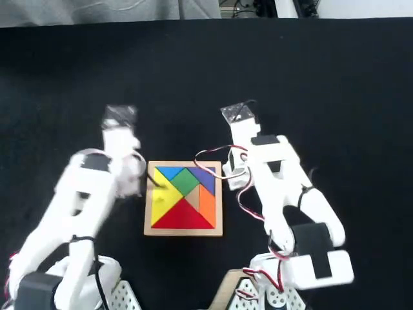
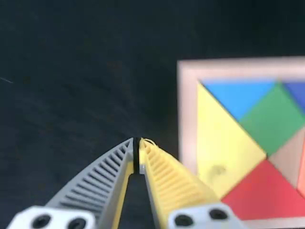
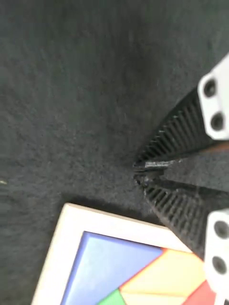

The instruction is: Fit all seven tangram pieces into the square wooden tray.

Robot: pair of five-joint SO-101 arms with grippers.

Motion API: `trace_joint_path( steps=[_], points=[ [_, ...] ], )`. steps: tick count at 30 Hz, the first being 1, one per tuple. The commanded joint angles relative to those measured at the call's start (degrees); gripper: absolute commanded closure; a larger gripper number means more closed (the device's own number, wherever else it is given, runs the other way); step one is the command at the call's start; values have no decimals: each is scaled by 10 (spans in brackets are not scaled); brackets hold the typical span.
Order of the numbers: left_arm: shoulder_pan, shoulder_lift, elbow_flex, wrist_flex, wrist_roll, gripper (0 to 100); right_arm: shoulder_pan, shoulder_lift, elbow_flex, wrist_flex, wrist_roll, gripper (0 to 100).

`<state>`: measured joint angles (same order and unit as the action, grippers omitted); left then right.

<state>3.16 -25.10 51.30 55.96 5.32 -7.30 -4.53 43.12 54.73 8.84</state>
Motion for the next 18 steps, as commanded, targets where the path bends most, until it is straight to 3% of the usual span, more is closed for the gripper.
trace_joint_path(
  steps=[1,5,12,18],
  points=[
    [-96,-76,-181,78,-77,970,41,-82,-100,67,-5,988],
    [-130,-130,-257,81,-113,968,68,-160,-198,143,-5,987],
    [-126,-222,-289,107,-122,970,72,-312,-333,275,-5,987],
    [-87,-399,-215,147,-122,970,71,-467,-292,338,-5,987]
  ],
)
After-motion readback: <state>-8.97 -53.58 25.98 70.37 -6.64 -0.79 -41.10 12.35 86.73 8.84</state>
